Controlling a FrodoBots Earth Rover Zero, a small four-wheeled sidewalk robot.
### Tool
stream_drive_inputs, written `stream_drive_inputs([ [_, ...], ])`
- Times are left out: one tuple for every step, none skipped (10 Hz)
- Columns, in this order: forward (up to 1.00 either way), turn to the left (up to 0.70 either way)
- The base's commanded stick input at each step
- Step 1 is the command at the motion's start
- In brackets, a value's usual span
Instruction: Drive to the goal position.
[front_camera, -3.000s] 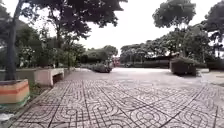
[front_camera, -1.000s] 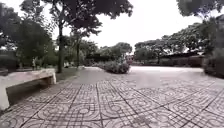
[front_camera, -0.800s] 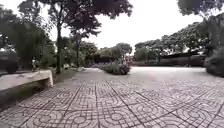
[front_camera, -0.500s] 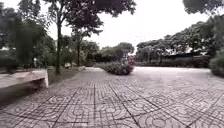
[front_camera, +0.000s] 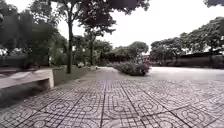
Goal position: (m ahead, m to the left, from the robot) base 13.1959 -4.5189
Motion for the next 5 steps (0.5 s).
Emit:
stream_drive_inputs([
  [1.00, 0.11],
  [1.00, 0.17],
  [1.00, 0.00],
  [1.00, 0.00],
  [1.00, 0.00],
])
